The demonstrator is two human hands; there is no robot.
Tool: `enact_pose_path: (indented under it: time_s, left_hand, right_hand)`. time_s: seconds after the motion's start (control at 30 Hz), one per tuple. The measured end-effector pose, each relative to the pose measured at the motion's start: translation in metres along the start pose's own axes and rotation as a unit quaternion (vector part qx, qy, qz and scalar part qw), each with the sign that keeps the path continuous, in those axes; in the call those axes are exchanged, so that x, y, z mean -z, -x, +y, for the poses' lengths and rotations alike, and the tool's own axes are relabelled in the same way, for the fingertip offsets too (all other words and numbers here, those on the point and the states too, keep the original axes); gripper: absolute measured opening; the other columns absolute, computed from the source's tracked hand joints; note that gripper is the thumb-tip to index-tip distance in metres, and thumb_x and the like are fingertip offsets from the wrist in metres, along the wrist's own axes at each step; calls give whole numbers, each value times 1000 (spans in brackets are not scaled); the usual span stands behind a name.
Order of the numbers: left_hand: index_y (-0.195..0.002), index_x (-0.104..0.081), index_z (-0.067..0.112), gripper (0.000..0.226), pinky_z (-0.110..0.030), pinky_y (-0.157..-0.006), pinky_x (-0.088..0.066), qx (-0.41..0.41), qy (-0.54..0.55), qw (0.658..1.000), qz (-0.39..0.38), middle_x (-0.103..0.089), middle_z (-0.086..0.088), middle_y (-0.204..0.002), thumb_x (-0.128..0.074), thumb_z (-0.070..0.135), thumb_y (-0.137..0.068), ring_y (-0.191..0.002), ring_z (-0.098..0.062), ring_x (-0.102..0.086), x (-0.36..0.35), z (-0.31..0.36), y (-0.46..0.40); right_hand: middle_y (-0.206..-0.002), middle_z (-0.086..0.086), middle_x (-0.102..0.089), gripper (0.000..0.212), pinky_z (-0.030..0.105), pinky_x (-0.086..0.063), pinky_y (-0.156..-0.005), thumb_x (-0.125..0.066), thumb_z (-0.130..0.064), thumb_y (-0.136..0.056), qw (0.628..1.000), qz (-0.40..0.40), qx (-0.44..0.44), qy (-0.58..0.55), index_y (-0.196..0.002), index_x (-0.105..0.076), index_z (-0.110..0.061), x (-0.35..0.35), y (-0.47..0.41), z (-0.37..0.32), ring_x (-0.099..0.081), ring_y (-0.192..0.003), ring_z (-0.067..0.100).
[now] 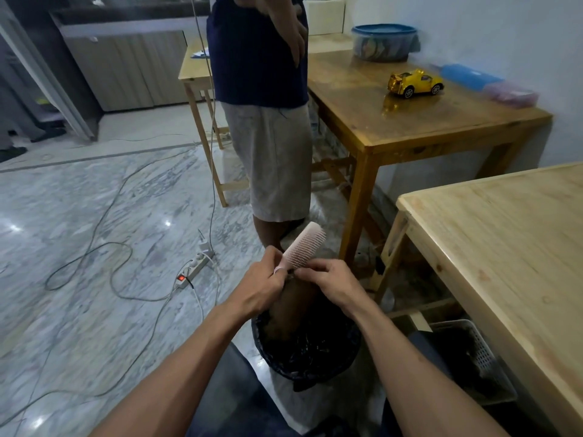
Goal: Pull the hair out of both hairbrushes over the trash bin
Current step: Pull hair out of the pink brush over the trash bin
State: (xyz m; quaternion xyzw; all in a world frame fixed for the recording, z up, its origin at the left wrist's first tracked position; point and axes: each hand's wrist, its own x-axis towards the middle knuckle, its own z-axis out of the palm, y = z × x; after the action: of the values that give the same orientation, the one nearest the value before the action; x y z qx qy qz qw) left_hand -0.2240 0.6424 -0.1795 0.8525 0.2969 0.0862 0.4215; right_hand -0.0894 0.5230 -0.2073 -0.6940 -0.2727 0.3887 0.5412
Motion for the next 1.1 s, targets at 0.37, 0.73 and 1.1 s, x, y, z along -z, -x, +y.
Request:
enact_pose_path:
  time_s: [0.37,0.73,1.1]
  left_hand:
    - [-94,-46,27,19,-41,-58,-42,89,75,992,48,-58,-13,-85,-48,10,-85,-64,-23,-50,14,-30,0]
    - [-117,-45,27,18,-42,-66,-47,-80,-118,990,19,-67,-5,-90,-48,24,-99,-73,-23,-59,-2,-13,3]
    - [-130,-52,19,34,-41,-71,-49,-129,-189,972,52,-69,-8,-113,-53,18,-96,-94,-34,-64,-10,-16,13]
  right_hand:
    - [-91,-9,-80,14,31,-51,-91,-75,-32,-91,989,112,-62,79,-81,-83,-29,25,5,25,-69,-103,12]
    - [-116,-10,-78,45,33,-47,-102,-70,-54,-83,997,17,-17,-71,-120,-74,-30,2,-4,-2,-68,-115,7]
    - [-82,9,-78,10,21,-61,-66,-75,-12,-91,978,56,-87,-182,-91,-77,-2,-12,-11,7,-72,-70,15]
